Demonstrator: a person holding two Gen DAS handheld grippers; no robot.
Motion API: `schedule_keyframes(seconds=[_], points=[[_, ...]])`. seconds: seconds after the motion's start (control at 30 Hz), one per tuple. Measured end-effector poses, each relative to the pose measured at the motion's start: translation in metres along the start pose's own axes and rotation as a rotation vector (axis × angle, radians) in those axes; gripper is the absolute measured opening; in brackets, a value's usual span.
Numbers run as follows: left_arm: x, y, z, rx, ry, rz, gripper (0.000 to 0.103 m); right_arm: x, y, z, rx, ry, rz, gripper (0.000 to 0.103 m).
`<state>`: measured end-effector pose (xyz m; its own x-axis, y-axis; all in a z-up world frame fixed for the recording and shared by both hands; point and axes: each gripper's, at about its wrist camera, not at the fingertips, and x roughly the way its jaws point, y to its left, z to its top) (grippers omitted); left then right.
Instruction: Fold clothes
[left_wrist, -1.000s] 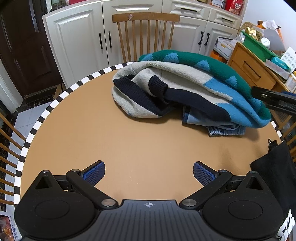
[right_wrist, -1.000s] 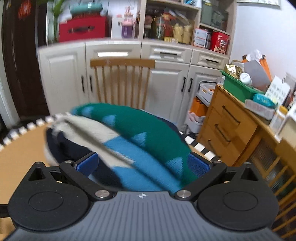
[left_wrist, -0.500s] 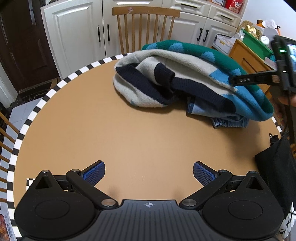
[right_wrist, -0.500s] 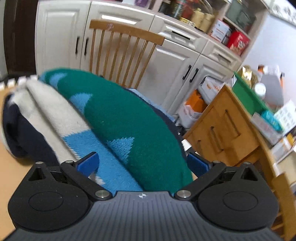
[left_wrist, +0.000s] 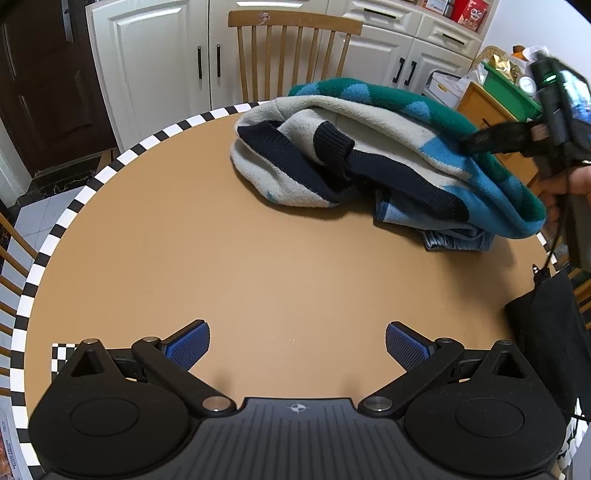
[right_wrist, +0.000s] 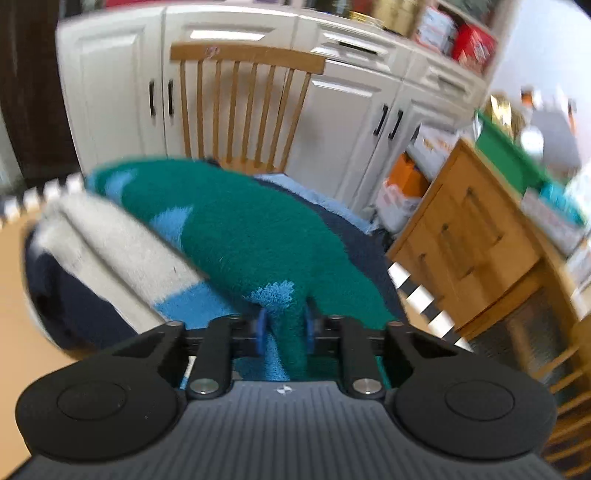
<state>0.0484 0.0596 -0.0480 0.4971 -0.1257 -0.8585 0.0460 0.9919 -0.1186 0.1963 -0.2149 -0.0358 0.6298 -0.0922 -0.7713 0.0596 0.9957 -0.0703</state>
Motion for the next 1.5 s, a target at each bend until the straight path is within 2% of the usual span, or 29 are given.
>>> schedule_keyframes(seconds=[0.2,0.27,0.4,0.5,0.6,0.67,0.83,0.97,1.03,1.13,1.2,1.23,1.27,1.33,1.5], points=[[-0.015,0.002,0.002,-0.023,-0.024,0.005,0.103,-0.053,-0.041,0.003,0.323,-0.078,0.323,0.013],[-0.023,0.003,0.004,-0.025,-0.038,0.000,0.103,-0.075,-0.038,0.001,0.319,-0.105,0.397,0.013],[-0.045,0.011,0.007,-0.038,-0.075,-0.028,0.103,-0.123,-0.015,-0.015,0.228,-0.125,0.519,0.013],[-0.063,0.025,0.007,-0.098,-0.094,-0.095,0.103,-0.151,0.000,-0.042,0.145,-0.102,0.573,0.013],[-0.070,0.039,0.006,-0.192,-0.077,-0.174,0.103,-0.165,0.013,-0.079,0.068,-0.062,0.576,0.013],[-0.070,0.042,0.006,-0.240,-0.062,-0.197,0.103,-0.167,0.021,-0.104,0.037,-0.031,0.556,0.013],[-0.057,0.013,0.010,-0.128,-0.030,-0.131,0.103,-0.174,0.043,-0.153,-0.072,0.002,0.516,0.013],[-0.038,-0.016,0.019,-0.062,0.013,-0.121,0.103,-0.179,0.057,-0.171,-0.114,0.005,0.500,0.013],[-0.030,-0.032,0.023,-0.022,0.014,-0.112,0.099,-0.179,0.056,-0.174,-0.102,0.006,0.492,0.013],[-0.018,-0.047,0.028,0.002,0.028,-0.145,0.080,-0.176,0.055,-0.178,-0.090,0.011,0.470,0.013],[-0.009,-0.051,0.028,-0.011,0.040,-0.196,0.044,-0.174,0.056,-0.179,-0.085,0.016,0.453,0.013],[-0.004,-0.053,0.029,-0.015,0.058,-0.210,0.034,-0.173,0.056,-0.179,-0.083,0.018,0.450,0.013],[-0.003,-0.054,0.029,-0.016,0.061,-0.220,0.011,-0.173,0.055,-0.179,-0.082,0.019,0.446,0.013],[-0.002,-0.056,0.029,-0.016,0.052,-0.237,0.006,-0.173,0.055,-0.181,-0.084,0.017,0.435,0.013],[-0.026,-0.055,0.021,0.063,-0.035,-0.244,0.005,-0.184,0.058,-0.190,-0.070,0.002,0.428,0.013]])
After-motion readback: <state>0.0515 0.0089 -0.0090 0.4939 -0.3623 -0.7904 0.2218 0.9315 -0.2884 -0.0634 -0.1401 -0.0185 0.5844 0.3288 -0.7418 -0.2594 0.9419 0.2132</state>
